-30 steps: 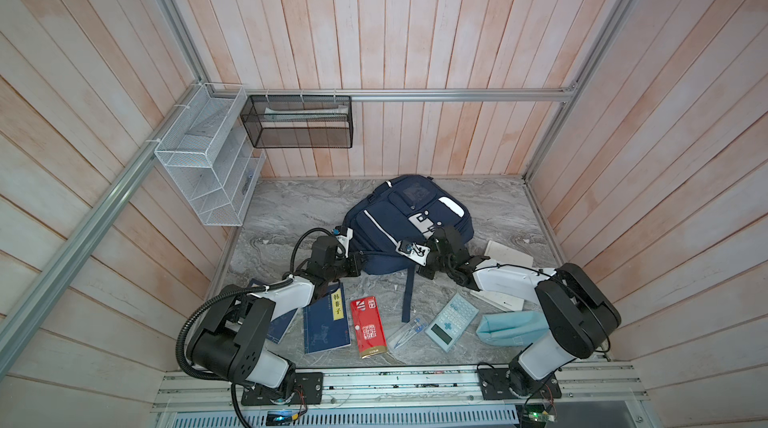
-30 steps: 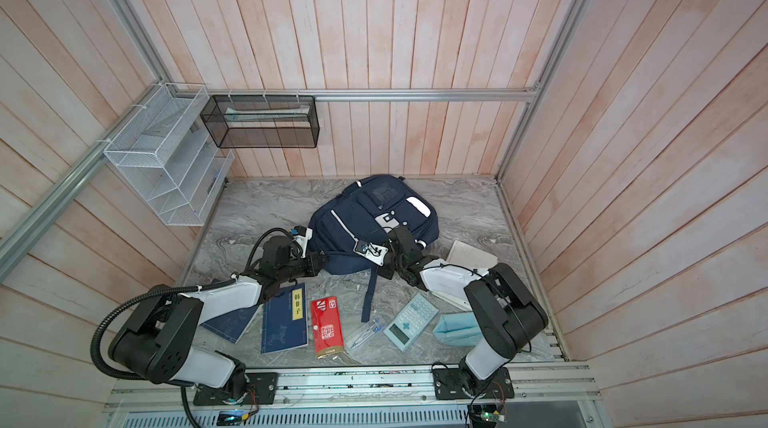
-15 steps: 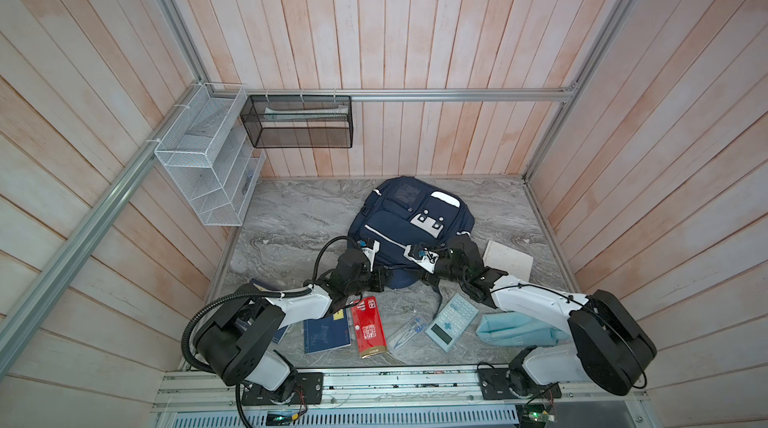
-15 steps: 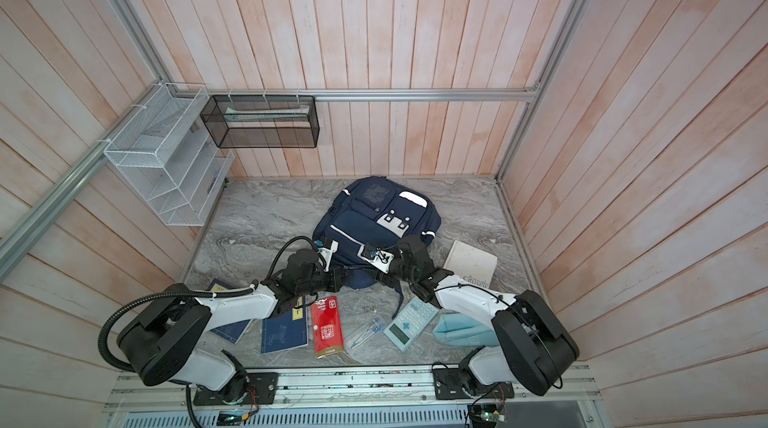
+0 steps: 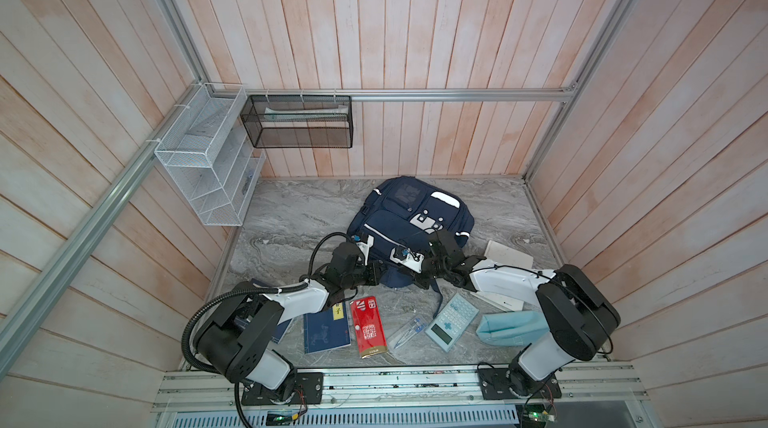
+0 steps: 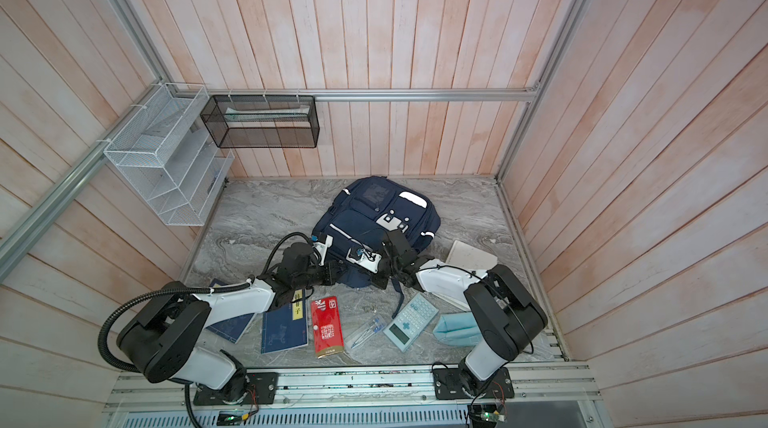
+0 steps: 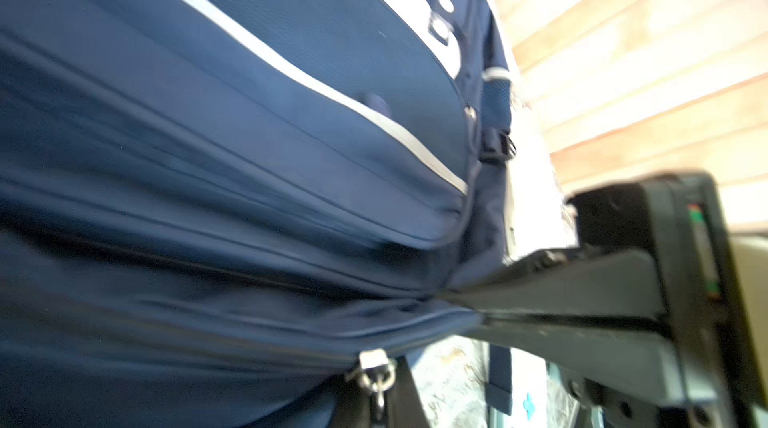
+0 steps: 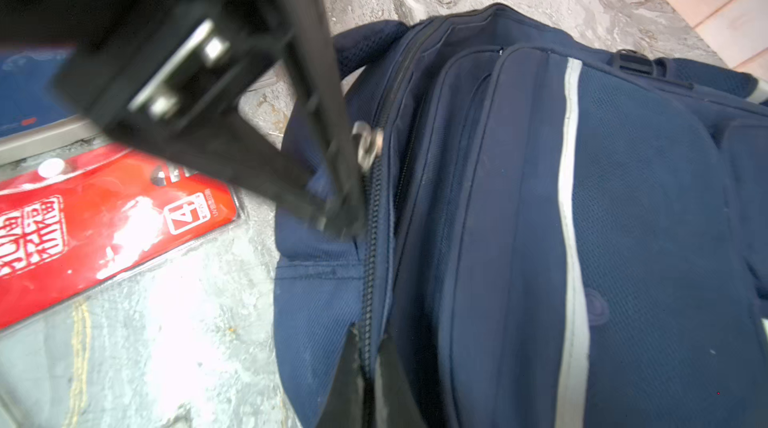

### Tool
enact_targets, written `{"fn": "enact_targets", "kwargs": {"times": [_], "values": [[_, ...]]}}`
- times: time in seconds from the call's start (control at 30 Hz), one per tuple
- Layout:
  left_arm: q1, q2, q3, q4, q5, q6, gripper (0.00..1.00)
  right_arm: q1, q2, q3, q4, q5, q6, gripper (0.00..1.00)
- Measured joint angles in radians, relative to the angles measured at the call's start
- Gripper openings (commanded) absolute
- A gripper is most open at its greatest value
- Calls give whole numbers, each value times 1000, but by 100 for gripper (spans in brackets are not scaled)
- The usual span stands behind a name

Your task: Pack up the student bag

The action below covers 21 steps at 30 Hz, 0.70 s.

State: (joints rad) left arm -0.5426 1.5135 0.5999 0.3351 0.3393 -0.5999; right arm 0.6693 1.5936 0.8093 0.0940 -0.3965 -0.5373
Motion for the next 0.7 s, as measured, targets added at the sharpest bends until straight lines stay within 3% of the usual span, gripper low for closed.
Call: {"fn": "enact_targets", "kwargs": {"times": [0.27, 0.43, 0.47, 0.53, 0.6, 0.7], "values": [[225, -42, -4, -35, 81, 50, 0, 17, -63, 9, -54, 154, -15, 0], [217, -113, -47, -40, 132, 63, 0, -4, -114, -38, -29, 209, -8, 0], [198, -134, -64, -39, 127, 58, 0, -11, -117, -43, -30, 220, -8, 7], [137, -176, -105, -32, 95, 34, 0, -28, -118, -48, -46, 255, 0, 38], [65, -200, -141, -20, 47, -2, 0, -57, -119, -48, -71, 288, 24, 56], [-42, -190, -160, -9, 0, -50, 0, -83, -155, -53, -101, 285, 70, 62]]}}
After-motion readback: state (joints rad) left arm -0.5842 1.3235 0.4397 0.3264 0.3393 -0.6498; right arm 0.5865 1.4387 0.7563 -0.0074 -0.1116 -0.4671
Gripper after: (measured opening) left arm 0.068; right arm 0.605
